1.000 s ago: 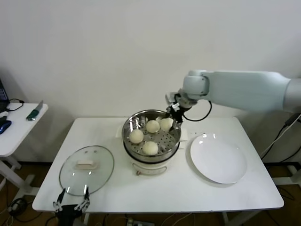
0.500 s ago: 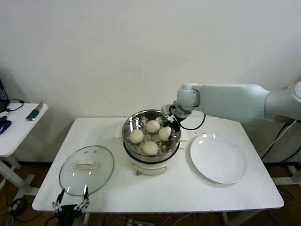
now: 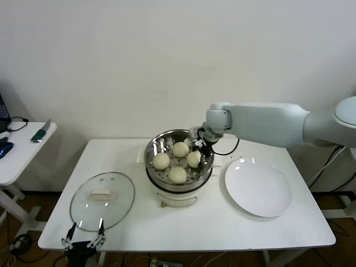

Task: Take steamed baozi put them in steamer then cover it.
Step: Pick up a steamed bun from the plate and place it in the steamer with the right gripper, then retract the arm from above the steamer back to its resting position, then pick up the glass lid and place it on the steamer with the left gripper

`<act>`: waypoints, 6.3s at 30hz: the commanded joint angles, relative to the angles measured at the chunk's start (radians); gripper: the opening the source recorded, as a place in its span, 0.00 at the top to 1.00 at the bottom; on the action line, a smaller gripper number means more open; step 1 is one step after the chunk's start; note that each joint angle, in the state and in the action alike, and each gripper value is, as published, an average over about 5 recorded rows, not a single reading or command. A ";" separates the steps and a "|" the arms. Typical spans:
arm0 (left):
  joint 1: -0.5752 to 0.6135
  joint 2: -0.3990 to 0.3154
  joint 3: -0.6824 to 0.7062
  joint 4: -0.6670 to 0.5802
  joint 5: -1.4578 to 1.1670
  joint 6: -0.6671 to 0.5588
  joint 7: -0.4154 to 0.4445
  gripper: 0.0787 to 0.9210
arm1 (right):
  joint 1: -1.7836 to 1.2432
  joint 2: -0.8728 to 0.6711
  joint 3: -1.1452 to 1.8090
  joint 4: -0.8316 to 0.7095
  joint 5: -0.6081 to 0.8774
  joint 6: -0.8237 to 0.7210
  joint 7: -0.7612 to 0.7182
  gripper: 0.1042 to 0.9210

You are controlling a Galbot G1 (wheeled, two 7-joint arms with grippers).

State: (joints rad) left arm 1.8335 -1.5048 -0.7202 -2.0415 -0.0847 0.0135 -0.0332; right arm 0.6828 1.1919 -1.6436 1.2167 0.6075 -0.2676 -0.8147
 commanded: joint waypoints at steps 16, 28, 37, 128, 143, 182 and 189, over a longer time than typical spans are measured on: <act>0.001 0.009 0.008 -0.011 -0.002 0.003 0.003 0.12 | 0.124 -0.191 0.128 0.082 0.296 -0.027 0.054 0.12; -0.005 0.030 0.007 -0.016 0.008 0.006 0.005 0.12 | -0.200 -0.486 0.617 0.212 0.284 0.007 0.508 0.12; -0.028 0.043 0.006 -0.011 0.013 0.021 -0.006 0.12 | -0.761 -0.687 1.149 0.398 0.173 0.021 0.726 0.12; -0.511 0.233 0.027 0.679 1.352 -0.268 -0.423 0.12 | -2.343 0.136 2.305 0.465 -0.177 0.664 0.706 0.12; -0.547 0.208 0.028 0.737 1.393 -0.235 -0.429 0.12 | -2.344 0.148 2.302 0.461 -0.179 0.680 0.714 0.12; -0.486 0.289 0.058 0.477 1.267 -0.158 -0.311 0.93 | -2.326 0.147 2.306 0.471 -0.196 0.682 0.721 0.12; -0.399 0.410 0.086 0.210 1.024 0.072 -0.064 0.93 | -2.327 0.138 2.308 0.487 -0.210 0.660 0.736 0.12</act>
State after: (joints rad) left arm 1.3489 -1.2176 -0.6567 -1.5179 1.1899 -0.1369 -0.3431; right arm -1.6430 1.3326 0.6635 1.6947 0.4078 0.4067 -0.0856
